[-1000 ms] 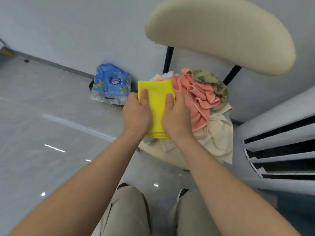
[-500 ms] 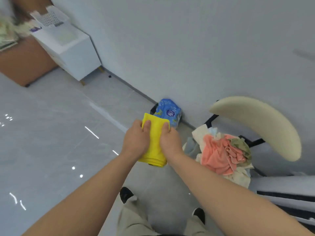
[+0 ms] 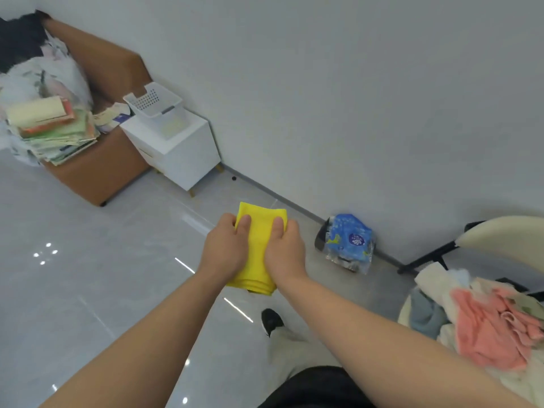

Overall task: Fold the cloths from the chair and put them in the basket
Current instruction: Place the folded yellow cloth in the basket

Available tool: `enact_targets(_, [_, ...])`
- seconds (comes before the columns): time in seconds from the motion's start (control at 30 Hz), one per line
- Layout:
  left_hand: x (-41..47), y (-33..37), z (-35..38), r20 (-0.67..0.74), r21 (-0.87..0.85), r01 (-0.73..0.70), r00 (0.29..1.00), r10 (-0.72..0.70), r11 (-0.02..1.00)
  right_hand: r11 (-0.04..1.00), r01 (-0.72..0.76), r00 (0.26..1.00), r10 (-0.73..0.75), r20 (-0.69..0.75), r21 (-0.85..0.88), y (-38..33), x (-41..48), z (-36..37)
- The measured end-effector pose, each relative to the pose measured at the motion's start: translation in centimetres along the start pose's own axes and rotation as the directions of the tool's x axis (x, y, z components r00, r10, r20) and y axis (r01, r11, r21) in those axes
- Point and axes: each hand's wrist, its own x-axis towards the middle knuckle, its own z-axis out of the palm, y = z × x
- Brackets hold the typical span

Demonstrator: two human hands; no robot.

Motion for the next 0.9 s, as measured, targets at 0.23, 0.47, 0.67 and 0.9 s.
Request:
enact_targets(0.23, [16.5,-2.4,-6.8,0.028,0.054,-0.091,0.996,0.09,0.994,0.994,0.006,0.998,0.001,-0.069,0.105,-6.8,10.4,13.5])
enact_targets(0.47, [32.5,-5.5,-18.0,0.01,0.045,-0.036,0.999,0.036,0.998,0.991,-0.005,0.999,0.01,-0.036,0.136,-18.4,19.2,28.6])
enact_targets(0.67, [46.0,-9.7,-25.4,0.001,-0.018,-0.003,1.0,0.003,1.0,0.993,0.018,0.999,-0.014,-0.04,0.113,-26.0,26.2,40.6])
enact_targets(0.9, [62.2,-14.2,-31.1,0.153,-0.004,-0.064,0.986,0.063,0.998,0.998,-0.019,0.983,0.031,-0.18,0.066,-32.0,36.0,54.0])
